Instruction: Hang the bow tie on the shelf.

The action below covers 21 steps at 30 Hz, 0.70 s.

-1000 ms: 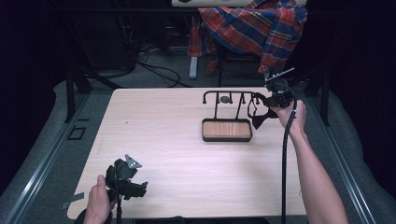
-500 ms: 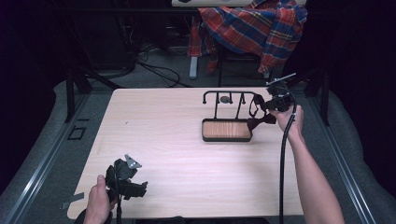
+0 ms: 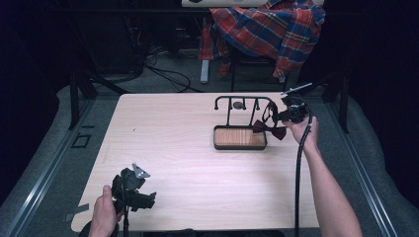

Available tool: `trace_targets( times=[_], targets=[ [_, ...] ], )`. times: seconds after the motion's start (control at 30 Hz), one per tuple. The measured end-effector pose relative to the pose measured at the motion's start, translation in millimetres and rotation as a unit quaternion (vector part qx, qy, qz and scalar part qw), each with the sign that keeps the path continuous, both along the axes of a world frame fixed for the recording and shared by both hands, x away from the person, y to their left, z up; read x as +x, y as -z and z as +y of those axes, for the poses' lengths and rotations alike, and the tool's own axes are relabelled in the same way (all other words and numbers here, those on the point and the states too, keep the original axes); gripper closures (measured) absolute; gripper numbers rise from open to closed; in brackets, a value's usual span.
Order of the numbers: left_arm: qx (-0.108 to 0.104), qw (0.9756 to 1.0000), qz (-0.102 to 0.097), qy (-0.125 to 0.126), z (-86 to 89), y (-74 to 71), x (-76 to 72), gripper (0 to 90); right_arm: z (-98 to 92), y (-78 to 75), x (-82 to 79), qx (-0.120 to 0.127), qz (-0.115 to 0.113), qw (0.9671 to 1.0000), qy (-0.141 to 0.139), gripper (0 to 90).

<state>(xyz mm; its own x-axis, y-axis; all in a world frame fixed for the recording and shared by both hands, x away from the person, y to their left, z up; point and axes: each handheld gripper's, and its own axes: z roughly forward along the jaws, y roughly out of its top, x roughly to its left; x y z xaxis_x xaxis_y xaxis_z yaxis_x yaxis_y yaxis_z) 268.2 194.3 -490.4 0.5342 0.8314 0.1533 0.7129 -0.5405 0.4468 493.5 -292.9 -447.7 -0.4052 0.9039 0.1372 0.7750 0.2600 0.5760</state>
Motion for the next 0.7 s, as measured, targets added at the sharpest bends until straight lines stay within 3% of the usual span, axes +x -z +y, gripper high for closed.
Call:
trace_targets(
  times=[0.23, 0.33, 0.5, 0.7],
  targets=[
    [-0.001, 1.0, -0.001, 0.0, 0.3, -0.1, -0.3, 17.3, 1.6, -1.0, -1.6, 0.003, -0.003, 1.0, -0.005, 74.9],
    [-0.002, 1.0, -0.001, 0.0, 0.4, -0.1, -0.3, 17.3, 0.6, -4.5, -4.5, 0.007, -0.011, 0.9998, -0.012, 59.1],
    [-0.002, 1.0, -0.002, 0.001, 0.2, -0.2, -0.3, 17.3, 0.0, -12.5, -10.8, 0.0, -0.014, 0.9996, -0.023, 46.8],
    [-0.001, 1.0, -0.002, 0.001, 0.0, -0.2, -0.4, 17.3, -2.3, -24.3, -25.1, 0.013, -0.017, 0.9987, -0.046, 31.4]
  ],
)
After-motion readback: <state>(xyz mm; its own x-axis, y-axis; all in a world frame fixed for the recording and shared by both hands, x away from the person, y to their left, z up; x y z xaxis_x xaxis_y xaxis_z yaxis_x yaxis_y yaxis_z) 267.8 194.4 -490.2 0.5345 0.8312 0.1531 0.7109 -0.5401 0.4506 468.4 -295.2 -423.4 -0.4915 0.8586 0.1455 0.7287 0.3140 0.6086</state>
